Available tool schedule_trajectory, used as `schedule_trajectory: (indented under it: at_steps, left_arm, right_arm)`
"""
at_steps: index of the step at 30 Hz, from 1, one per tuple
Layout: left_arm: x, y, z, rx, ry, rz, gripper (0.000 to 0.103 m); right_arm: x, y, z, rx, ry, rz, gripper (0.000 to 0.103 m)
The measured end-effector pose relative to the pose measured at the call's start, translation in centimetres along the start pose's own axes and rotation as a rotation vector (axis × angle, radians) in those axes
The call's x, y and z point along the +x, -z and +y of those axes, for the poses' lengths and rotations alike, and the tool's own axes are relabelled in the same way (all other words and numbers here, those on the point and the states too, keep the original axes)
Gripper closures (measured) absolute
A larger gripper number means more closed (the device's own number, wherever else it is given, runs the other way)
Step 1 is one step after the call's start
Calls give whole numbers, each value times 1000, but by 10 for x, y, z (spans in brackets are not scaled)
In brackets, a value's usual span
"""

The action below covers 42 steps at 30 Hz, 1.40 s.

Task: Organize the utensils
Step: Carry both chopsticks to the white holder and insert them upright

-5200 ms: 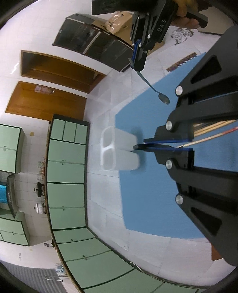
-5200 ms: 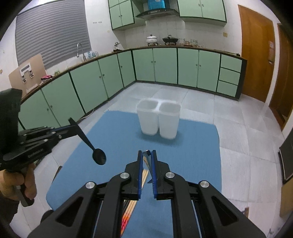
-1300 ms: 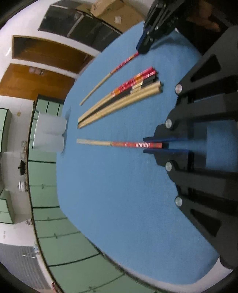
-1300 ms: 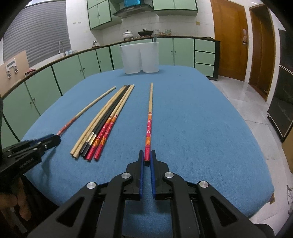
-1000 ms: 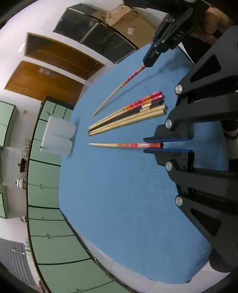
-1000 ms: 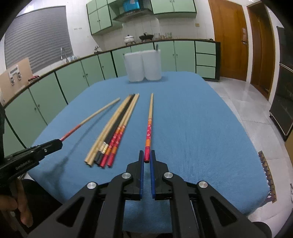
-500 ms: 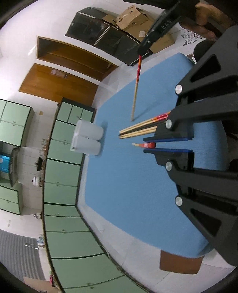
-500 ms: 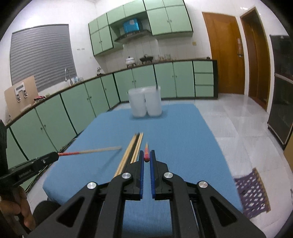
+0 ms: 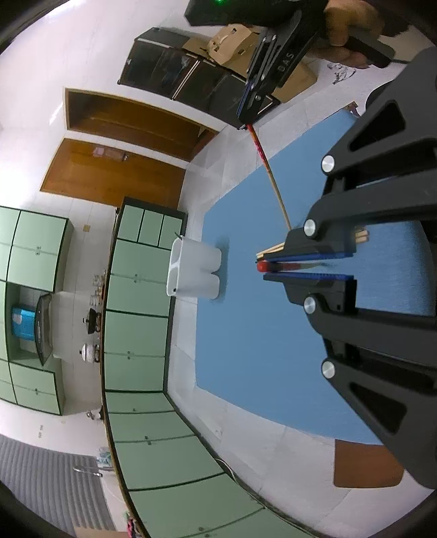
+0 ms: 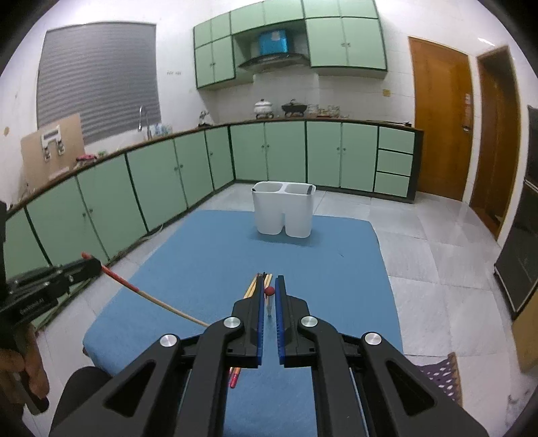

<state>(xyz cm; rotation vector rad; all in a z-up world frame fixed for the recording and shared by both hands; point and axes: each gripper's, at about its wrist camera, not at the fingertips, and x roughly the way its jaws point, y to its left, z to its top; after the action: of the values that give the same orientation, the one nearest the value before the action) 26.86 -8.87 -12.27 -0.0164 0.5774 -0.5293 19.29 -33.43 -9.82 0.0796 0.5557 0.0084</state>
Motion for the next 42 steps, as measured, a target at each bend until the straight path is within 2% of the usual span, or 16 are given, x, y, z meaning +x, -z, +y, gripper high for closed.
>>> schedule_trajectory:
  at_steps: [11, 21, 32, 42]
  left_arm:
    - [25, -44, 4, 67, 50, 45, 98]
    - [37, -86, 9, 104, 57, 18, 98]
    - [65, -189, 7, 116, 8, -104, 98]
    - [125, -277, -1, 94, -48, -207, 98]
  right_arm:
    - [36, -68, -6, -63, -65, 162, 97]
    - [47, -110, -6, -102, -65, 191, 97]
    - [57, -203, -17, -97, -22, 90, 97]
    - [107, -283, -37, -64, 15, 4, 97]
